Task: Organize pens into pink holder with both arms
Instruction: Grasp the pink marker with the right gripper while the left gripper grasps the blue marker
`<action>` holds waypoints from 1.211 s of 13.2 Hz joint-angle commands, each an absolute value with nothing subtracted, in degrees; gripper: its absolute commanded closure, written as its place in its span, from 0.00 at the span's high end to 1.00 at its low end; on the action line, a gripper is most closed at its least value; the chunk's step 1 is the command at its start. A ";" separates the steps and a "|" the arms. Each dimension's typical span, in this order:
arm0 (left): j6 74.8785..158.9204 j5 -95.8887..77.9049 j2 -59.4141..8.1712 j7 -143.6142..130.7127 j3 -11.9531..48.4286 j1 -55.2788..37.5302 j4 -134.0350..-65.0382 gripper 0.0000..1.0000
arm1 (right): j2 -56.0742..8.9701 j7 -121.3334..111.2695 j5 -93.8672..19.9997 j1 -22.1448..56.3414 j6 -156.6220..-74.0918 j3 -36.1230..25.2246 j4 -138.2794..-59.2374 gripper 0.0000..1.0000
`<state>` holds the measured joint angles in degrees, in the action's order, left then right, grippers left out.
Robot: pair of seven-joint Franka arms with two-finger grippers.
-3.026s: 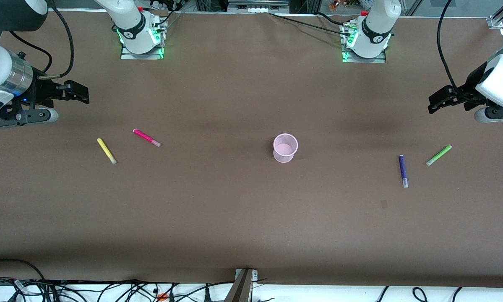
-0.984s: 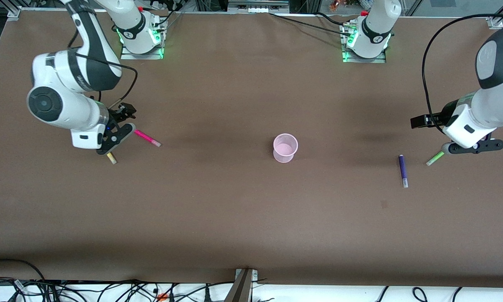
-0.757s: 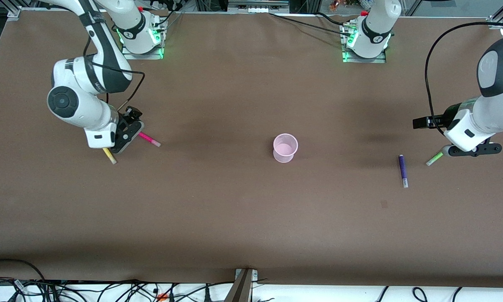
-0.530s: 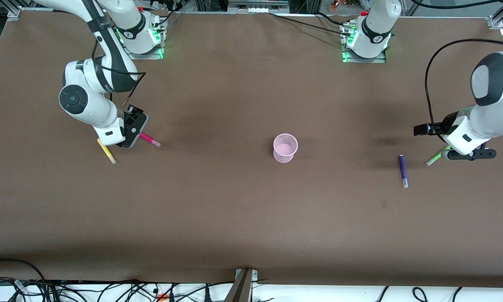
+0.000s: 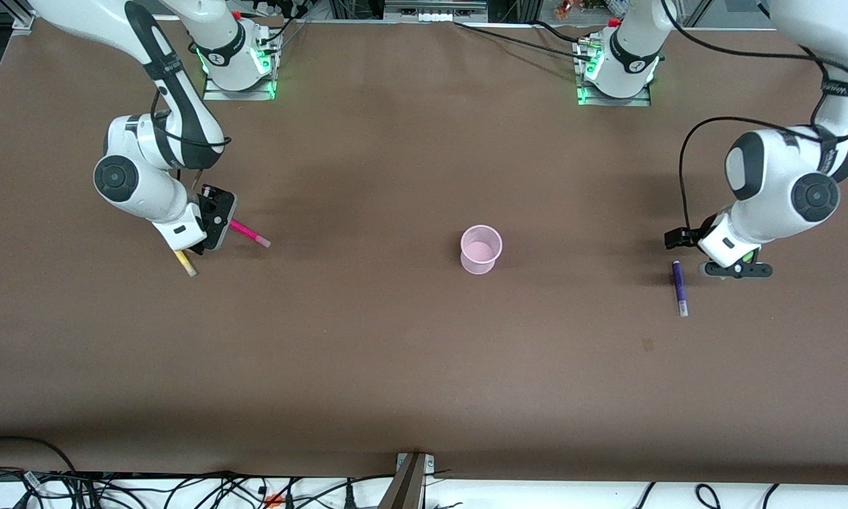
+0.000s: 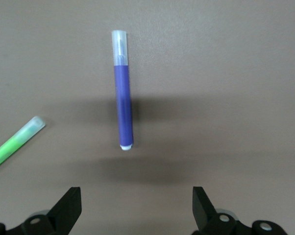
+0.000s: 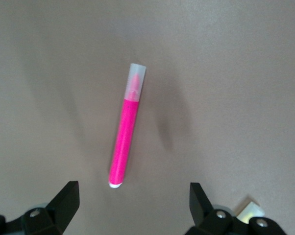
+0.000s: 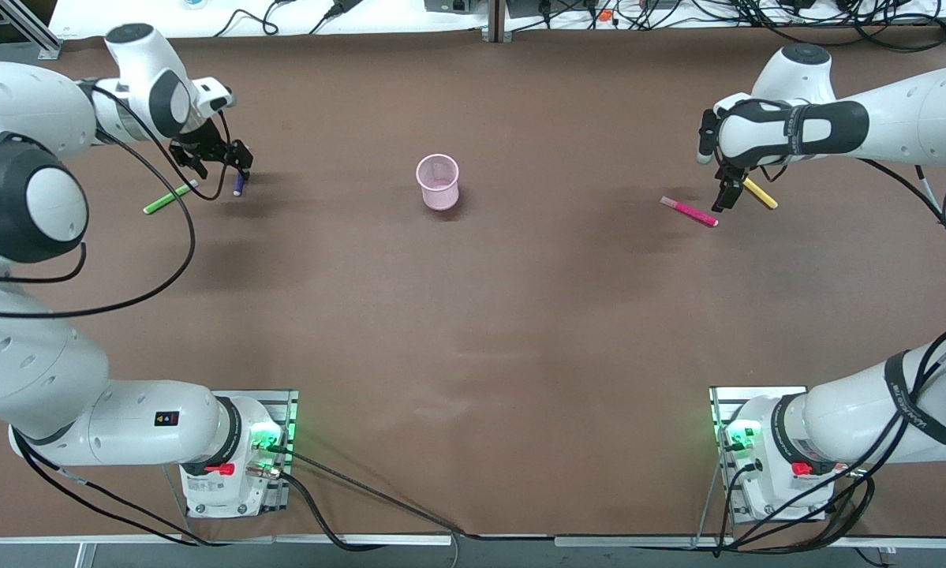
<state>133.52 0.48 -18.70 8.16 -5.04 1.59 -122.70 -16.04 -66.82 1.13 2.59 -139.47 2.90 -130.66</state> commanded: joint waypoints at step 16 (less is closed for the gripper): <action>139.66 0.79 -30.05 17.40 -4.83 5.45 -116.37 0.83 | -17.31 -68.55 0.88 2.90 -158.45 3.78 -140.88 0.64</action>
